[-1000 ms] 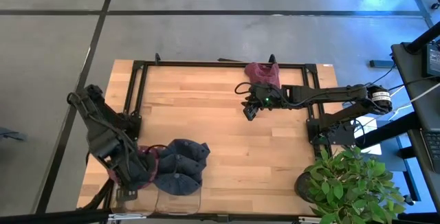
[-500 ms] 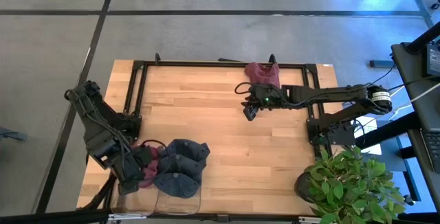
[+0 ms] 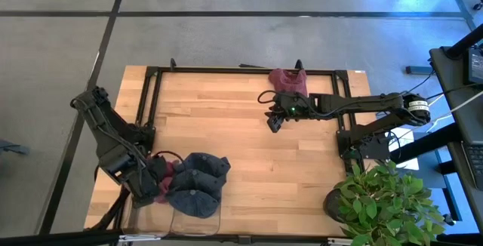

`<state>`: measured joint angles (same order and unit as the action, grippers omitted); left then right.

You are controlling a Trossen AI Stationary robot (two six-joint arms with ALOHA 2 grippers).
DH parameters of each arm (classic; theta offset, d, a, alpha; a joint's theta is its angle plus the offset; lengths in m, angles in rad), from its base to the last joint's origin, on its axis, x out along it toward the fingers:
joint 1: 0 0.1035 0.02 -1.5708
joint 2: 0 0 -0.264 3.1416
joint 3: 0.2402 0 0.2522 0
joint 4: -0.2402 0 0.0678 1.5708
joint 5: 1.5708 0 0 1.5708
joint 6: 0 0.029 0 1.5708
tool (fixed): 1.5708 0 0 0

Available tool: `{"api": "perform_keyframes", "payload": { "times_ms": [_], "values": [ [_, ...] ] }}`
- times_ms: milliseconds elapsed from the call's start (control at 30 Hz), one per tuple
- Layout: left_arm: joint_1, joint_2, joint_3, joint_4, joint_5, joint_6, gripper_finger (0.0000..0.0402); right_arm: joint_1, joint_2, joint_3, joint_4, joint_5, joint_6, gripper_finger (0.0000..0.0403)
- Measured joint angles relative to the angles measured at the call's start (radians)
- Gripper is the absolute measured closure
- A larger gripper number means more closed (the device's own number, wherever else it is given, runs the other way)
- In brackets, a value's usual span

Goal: Pick & Place hat
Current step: Put the left red cap into the left transparent bin, then put the red cap into the left transparent bin

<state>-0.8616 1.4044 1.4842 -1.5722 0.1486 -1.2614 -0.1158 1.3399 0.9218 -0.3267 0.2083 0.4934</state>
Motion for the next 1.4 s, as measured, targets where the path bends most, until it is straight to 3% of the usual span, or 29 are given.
{"api": "perform_keyframes", "payload": {
  "times_ms": [333,1067,1400],
  "values": [
    [-0.001,-0.118,-0.023,0.0,-0.028,-0.129,0.0376,0.0,0.0,0.0,0.0,-0.001,0.0,0.0252],
    [0.0,-0.103,-0.023,0.001,-0.222,-0.023,0.0343,0.0,0.0,0.0,0.0,-0.001,-0.002,0.0252],
    [0.001,-0.104,-0.023,0.001,-0.231,-0.043,0.026,0.0,0.0,0.0,0.0,-0.001,-0.004,0.0252]
  ]
}}
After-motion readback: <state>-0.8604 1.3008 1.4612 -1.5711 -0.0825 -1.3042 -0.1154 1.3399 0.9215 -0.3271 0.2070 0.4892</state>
